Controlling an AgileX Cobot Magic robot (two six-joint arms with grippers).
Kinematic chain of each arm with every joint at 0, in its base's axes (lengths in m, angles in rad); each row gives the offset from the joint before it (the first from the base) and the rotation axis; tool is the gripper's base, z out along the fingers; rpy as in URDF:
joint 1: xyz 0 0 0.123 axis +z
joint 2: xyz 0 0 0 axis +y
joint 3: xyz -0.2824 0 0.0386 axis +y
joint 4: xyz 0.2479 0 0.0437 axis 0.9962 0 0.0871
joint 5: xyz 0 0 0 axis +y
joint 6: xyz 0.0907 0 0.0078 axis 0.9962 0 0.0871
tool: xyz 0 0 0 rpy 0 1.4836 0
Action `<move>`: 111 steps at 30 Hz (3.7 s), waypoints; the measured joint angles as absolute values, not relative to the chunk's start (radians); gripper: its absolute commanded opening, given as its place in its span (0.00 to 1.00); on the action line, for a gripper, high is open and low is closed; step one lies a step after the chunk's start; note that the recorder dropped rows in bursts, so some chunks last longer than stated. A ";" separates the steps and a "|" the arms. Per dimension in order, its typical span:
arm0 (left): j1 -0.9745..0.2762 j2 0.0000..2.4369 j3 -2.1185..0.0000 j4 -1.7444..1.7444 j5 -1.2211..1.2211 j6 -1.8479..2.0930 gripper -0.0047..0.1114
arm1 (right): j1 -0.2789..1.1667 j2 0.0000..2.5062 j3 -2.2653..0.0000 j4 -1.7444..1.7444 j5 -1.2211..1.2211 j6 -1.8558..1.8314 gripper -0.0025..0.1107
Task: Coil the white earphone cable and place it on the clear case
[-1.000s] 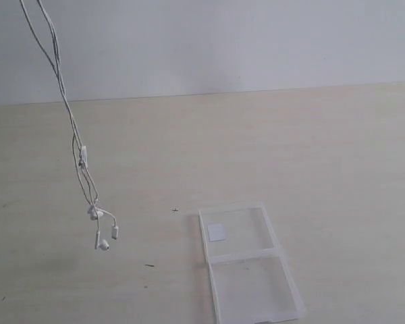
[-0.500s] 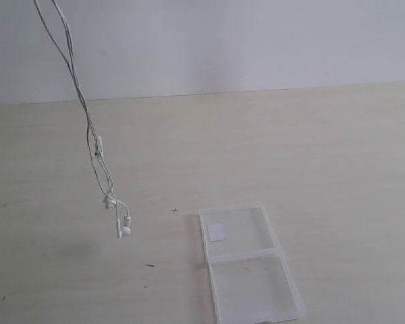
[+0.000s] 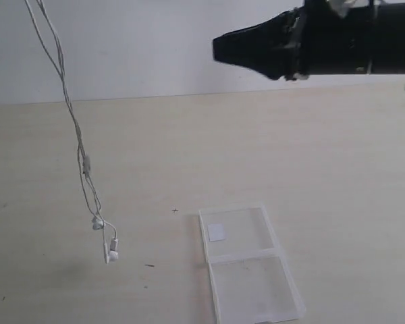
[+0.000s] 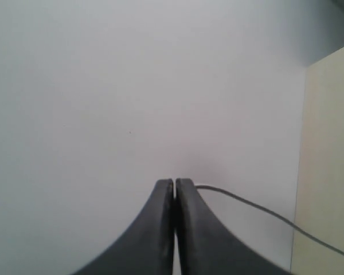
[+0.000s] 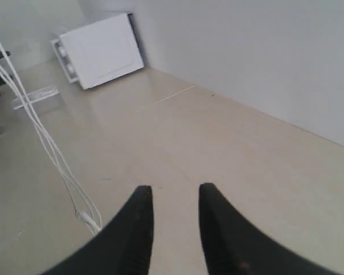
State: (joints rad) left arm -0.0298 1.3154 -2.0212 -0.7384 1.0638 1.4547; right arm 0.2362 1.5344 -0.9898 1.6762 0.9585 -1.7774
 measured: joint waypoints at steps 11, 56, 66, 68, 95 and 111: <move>-0.030 1.315 -2.021 -0.830 1.103 1.487 0.04 | 0.423 1.676 -1.165 1.734 1.031 -1.918 0.50; -0.030 1.315 -2.021 -0.831 1.101 1.491 0.04 | 0.592 1.758 -1.208 1.734 1.016 -1.914 0.36; -0.030 1.315 -2.021 -0.831 1.101 1.491 0.04 | 0.592 1.758 -1.208 1.734 1.001 -1.914 0.08; -0.030 1.315 -2.021 -0.831 1.101 1.491 0.04 | 0.592 1.758 -1.208 1.734 0.999 -1.914 0.08; -0.030 1.315 -2.021 -0.831 1.099 1.491 0.04 | 0.592 1.758 -1.208 1.734 0.973 -1.914 0.25; -0.030 1.315 -2.021 -0.831 1.099 1.491 0.04 | 0.592 1.758 -1.208 1.734 0.973 -1.903 0.12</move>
